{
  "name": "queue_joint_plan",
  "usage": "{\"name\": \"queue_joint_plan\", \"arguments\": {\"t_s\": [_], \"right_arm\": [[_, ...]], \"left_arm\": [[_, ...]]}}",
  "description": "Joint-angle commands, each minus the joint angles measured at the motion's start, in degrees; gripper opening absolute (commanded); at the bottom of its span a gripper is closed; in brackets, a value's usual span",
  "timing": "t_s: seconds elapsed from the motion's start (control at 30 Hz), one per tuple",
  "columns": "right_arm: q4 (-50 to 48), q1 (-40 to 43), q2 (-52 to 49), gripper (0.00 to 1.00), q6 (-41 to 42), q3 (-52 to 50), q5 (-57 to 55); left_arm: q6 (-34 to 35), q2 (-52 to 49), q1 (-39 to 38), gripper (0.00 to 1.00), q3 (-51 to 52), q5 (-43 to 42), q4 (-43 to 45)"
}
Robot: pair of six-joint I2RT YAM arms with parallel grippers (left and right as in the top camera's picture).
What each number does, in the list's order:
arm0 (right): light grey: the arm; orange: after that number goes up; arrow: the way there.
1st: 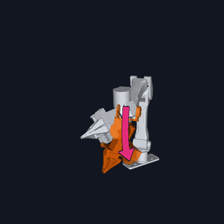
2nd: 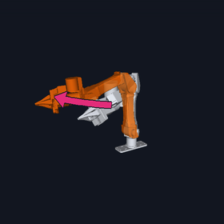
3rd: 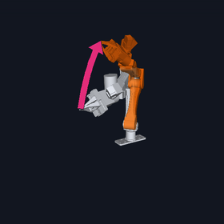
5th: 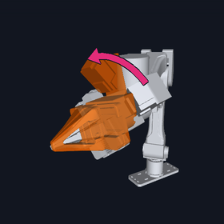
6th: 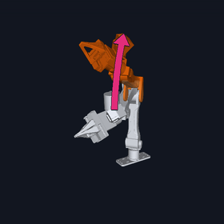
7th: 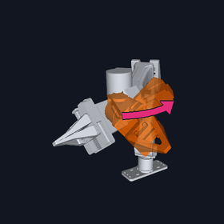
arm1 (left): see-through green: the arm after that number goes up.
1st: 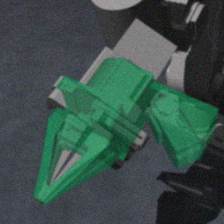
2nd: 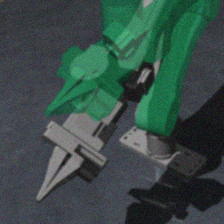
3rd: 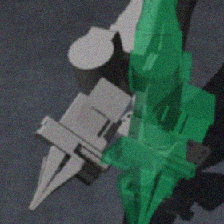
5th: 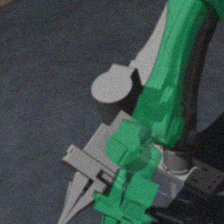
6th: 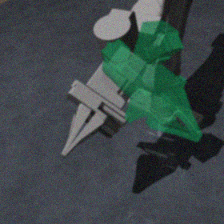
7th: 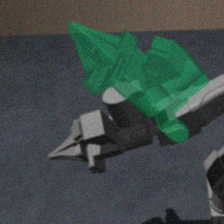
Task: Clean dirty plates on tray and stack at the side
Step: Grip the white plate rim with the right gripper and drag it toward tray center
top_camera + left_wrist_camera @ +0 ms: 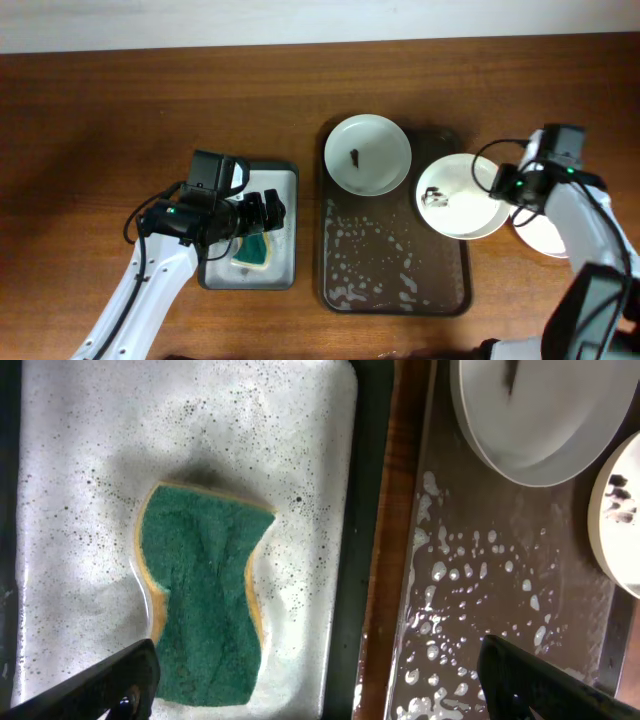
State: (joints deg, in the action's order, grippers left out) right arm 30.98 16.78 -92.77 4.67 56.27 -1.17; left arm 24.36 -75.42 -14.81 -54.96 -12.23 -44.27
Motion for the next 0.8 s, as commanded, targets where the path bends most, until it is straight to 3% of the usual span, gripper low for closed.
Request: {"name": "queue_joint_plan", "arguments": {"t_s": [0.0, 0.1, 0.47, 0.57, 0.63, 0.7, 0.73, 0.77], "right_arm": [[-2.0, -0.6, -3.7, 0.40, -1.7, 0.2, -6.8], [-1.5, -0.6, -4.0, 0.05, -1.7, 0.2, -4.8], [17.6, -0.7, 11.9, 0.04, 3.3, 2.6, 7.5], [18.2, -0.6, 13.3, 0.04, 3.3, 2.6, 8.3], [14.7, -0.6, 11.5, 0.45, 5.2, 2.5, 8.3], [14.0, -0.6, 8.6, 0.49, 11.7, 2.5, 10.1], [14.0, -0.7, 5.7, 0.60, 15.7, 2.5, 12.9], [13.6, -0.6, 3.9, 0.62, 17.9, 2.5, 14.7]], "left_arm": [[-0.5, 0.7, 0.3, 1.00, 0.1, -0.4, 0.1], [-0.5, 0.7, 0.3, 1.00, 0.1, -0.4, 0.1], [-0.5, 0.7, 0.3, 0.99, 0.1, -0.4, 0.1], [-0.5, 0.7, 0.3, 1.00, 0.1, -0.4, 0.1], [-0.5, 0.7, 0.3, 1.00, 0.1, -0.4, 0.1], [-0.5, 0.7, 0.3, 1.00, 0.1, -0.4, 0.1], [-0.5, 0.7, 0.3, 1.00, 0.1, -0.4, 0.1], [-0.5, 0.7, 0.3, 1.00, 0.1, -0.4, 0.1]]}}
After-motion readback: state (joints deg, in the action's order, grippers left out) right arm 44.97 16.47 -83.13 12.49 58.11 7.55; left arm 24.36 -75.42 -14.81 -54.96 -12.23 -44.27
